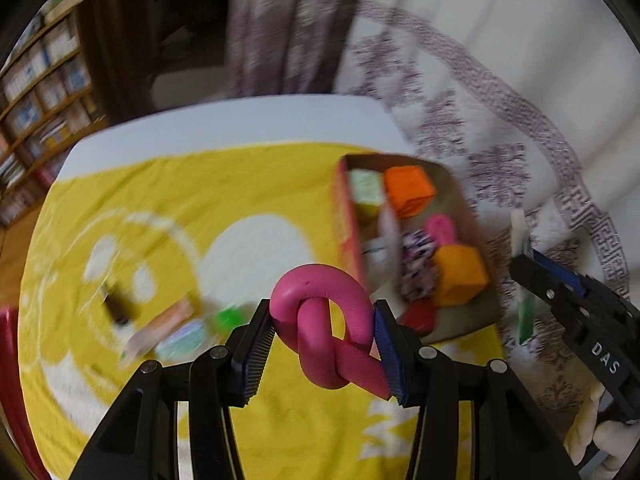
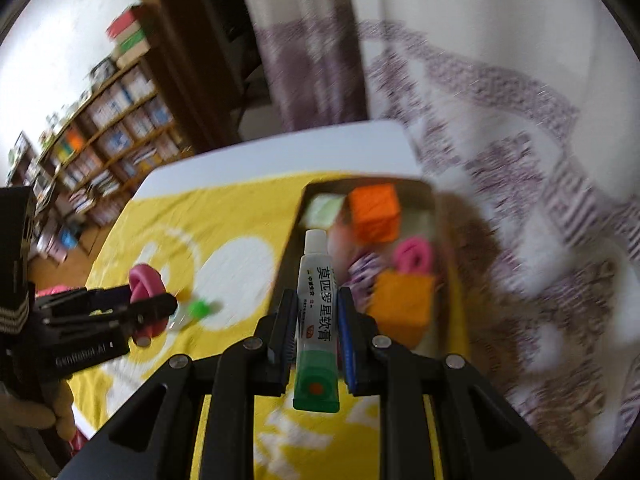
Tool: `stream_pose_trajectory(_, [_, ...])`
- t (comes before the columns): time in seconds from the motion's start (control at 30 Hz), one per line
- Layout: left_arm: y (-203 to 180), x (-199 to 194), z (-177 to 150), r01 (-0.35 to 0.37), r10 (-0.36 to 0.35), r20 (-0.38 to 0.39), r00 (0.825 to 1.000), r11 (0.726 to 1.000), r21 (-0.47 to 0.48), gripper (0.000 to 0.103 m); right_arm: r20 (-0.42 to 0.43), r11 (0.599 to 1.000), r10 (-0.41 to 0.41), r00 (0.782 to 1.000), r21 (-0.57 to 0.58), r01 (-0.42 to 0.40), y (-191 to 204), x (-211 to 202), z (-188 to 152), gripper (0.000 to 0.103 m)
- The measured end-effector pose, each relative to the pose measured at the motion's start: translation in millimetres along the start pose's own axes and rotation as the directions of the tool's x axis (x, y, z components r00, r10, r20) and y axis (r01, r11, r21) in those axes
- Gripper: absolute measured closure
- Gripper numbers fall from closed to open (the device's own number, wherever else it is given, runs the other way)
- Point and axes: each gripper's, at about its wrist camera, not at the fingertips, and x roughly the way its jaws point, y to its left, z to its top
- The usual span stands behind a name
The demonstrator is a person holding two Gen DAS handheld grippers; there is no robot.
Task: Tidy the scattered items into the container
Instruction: 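Carry the curler and tube into the pink box and open both grippers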
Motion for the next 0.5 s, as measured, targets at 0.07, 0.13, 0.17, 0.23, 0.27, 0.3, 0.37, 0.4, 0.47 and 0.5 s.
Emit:
stream_pose_trajectory(0.07, [-16.1, 1.2, 13.0, 0.020, -0.020, 0.014, 1.000, 0.999, 0.027, 0.052, 0.027, 1.000, -0.012, 1.000, 0.001, 0.012, -8.7, -4.5, 8.1, 0.082])
stream_pose_trajectory(0.13, [-28.2, 3.3, 23.9, 0.032, -0.033, 0.023, 0.999, 0.998, 0.048, 0.052, 0.053, 1.000, -0.024, 0.998, -0.001, 0.024, -16.0, -9.2, 17.4, 0.082])
stream_pose_trajectory(0.17, [-34.2, 4.7, 29.8, 0.039, -0.041, 0.025, 0.999, 0.998, 0.059, 0.052, 0.063, 1.000, -0.024, 0.998, -0.005, 0.025, -18.8, -11.1, 21.5, 0.082])
stream_pose_trajectory(0.23, [-43.6, 7.1, 39.5, 0.054, -0.056, 0.025, 0.998, 0.996, 0.075, 0.052, 0.080, 1.000, -0.024, 0.996, -0.008, 0.025, -23.1, -12.7, 30.9, 0.082])
stream_pose_trajectory(0.27, [-47.9, 8.8, 43.9, 0.065, -0.067, 0.023, 0.997, 0.994, 0.083, 0.052, 0.088, 1.000, -0.023, 0.996, -0.012, 0.024, -24.4, -13.0, 36.0, 0.082])
stream_pose_trajectory(0.3, [-50.7, 9.8, 46.7, 0.075, -0.077, 0.023, 0.997, 0.993, 0.088, 0.052, 0.094, 1.000, -0.022, 0.995, -0.015, 0.023, -25.8, -13.2, 39.9, 0.082])
stream_pose_trajectory(0.37, [-58.0, 16.0, 54.7, 0.100, -0.101, 0.007, 0.995, 0.990, 0.101, 0.049, 0.103, 0.999, -0.019, 0.994, -0.025, 0.022, -25.7, -12.6, 44.1, 0.082])
stream_pose_trajectory(0.4, [-59.9, 18.5, 56.9, 0.103, -0.103, -0.002, 0.995, 0.990, 0.101, 0.036, 0.106, 0.999, -0.019, 0.994, -0.027, 0.022, -26.1, -10.9, 48.3, 0.081])
stream_pose_trajectory(0.47, [-59.8, 18.4, 57.9, 0.081, -0.082, 0.012, 0.997, 0.993, 0.087, 0.019, 0.101, 0.999, -0.016, 0.995, -0.029, 0.019, -27.7, -6.8, 54.0, 0.080])
stream_pose_trajectory(0.5, [-57.3, 17.4, 57.8, 0.079, -0.081, 0.025, 0.996, 0.994, 0.078, 0.019, 0.100, 0.999, -0.018, 0.995, -0.028, 0.021, -28.5, -4.9, 56.5, 0.080])
